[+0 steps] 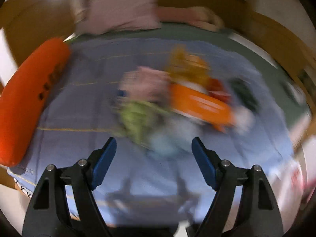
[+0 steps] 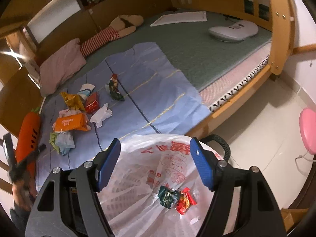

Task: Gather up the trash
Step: 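Carry both items to the white trash bag and open both tools to drop them, then grasp the green paper scrap with the left tool while the right tool grasps the orange bread bag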

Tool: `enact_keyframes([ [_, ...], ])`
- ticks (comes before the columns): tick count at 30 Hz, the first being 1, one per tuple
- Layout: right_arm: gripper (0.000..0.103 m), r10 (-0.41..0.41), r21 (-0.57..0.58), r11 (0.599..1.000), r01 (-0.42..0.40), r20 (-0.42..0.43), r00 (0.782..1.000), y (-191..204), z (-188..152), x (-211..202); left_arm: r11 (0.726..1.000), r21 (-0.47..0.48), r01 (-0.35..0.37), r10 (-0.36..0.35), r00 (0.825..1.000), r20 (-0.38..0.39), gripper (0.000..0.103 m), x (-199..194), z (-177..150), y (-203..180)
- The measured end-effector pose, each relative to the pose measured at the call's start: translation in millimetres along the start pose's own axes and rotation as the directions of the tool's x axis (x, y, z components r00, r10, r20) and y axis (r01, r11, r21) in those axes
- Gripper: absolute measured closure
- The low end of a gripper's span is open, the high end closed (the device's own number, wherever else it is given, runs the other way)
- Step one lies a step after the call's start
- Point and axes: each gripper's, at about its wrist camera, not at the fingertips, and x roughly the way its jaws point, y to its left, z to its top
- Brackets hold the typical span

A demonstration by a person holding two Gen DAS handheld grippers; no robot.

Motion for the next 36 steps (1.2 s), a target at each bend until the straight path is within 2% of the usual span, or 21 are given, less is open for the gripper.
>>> enact_keyframes([
  [3,0.032,-0.012,-0.048,0.999,0.011,-0.023,1.0,24.3,6.1,13.7,0.999,-0.044,0.012,-0.014,0.999,-0.049,0.03,41.0,20.6,31.3],
  [5,0.032,-0.013,-0.068,0.998,0.01,-0.04,0.999,39.2,8.4,22.6,0.998,0.015,0.06,-0.058,0.995,-0.084,0.03,70.9,31.2,34.6],
  [8,0.032,-0.001,-0.095,0.995,-0.005,-0.063,0.998,66.8,11.7,35.0,0.994,0.087,0.066,-0.055,0.991,-0.123,0.034,102.3,34.0,31.6],
  [9,0.032,0.0,-0.105,0.994,-0.007,-0.066,0.998,74.7,11.9,37.2,0.991,0.083,0.103,-0.091,0.987,-0.136,0.047,108.2,32.7,31.3],
  [10,0.032,0.001,-0.118,0.993,-0.009,-0.069,0.998,83.1,13.0,39.7,0.986,0.06,0.158,-0.147,0.978,-0.15,0.067,112.8,31.8,34.2],
  [11,0.032,0.004,-0.141,0.99,-0.014,-0.073,0.997,96.6,14.8,43.3,0.977,0.024,0.213,-0.206,0.965,-0.164,0.075,115.3,31.5,39.0],
  [12,0.032,0.008,-0.155,0.988,-0.02,-0.075,0.997,104.7,16.3,45.6,0.963,-0.048,0.264,-0.269,0.948,-0.17,0.077,114.3,31.3,47.7],
  [14,0.032,0.023,-0.185,0.982,-0.037,-0.081,0.996,125.4,19.6,52.1,0.963,-0.055,0.262,-0.268,0.952,-0.148,0.078,102.9,30.4,55.2],
  [17,0.032,0.083,-0.229,0.968,-0.106,-0.11,0.99,165.8,23.7,68.5,0.969,-0.026,0.247,-0.249,0.966,-0.071,0.078,65.3,23.2,65.8],
  [19,0.032,0.16,-0.242,0.95,-0.196,-0.161,0.974,197.8,26.7,88.0,0.97,-0.03,0.241,-0.242,0.97,-0.024,0.078,44.9,19.2,74.6],
  [21,0.032,0.194,-0.246,0.939,-0.242,-0.203,0.96,222.7,30.7,108.7,0.984,-0.029,0.175,-0.175,0.984,0.031,0.078,26.3,10.0,87.5],
  [23,0.032,0.206,-0.229,0.939,-0.257,-0.224,0.953,242.4,34.1,129.2,0.995,-0.033,0.094,-0.092,0.995,0.048,0.078,19.6,5.8,98.5],
  [26,0.032,0.246,-0.128,0.948,-0.29,-0.282,0.928,261.1,35.6,163.8,0.996,-0.068,0.06,-0.058,0.998,0.029,0.078,26.0,6.0,113.0],
  [29,0.03,0.36,0.119,0.933,-0.341,-0.39,0.848,261.2,30.1,211.1,0.996,-0.083,0.033,-0.031,0.999,0.017,0.078,29.7,4.5,119.1],
  [31,0.025,0.426,0.291,0.898,-0.329,-0.393,0.815,253.8,25.0,235.1,0.996,-0.089,0.032,-0.032,0.999,0.003,0.078,33.0,1.9,121.3],
  [33,0.021,0.465,0.407,0.861,-0.306,-0.383,0.798,249.1,22.4,253.7,0.994,-0.102,0.038,-0.039,0.999,-0.012,0.078,35.6,0.6,123.3],
  [34,0.02,0.467,0.441,0.85,-0.287,-0.382,0.798,247.1,21.7,261.3,0.994,-0.106,0.039,-0.041,0.999,-0.015,0.078,36.3,0.4,123.5],
  [36,0.019,0.429,0.488,0.847,-0.212,-0.39,0.815,244.9,21.9,276.9,0.993,-0.112,0.04,-0.043,0.999,-0.018,0.078,37.6,-0.3,124.7],
])
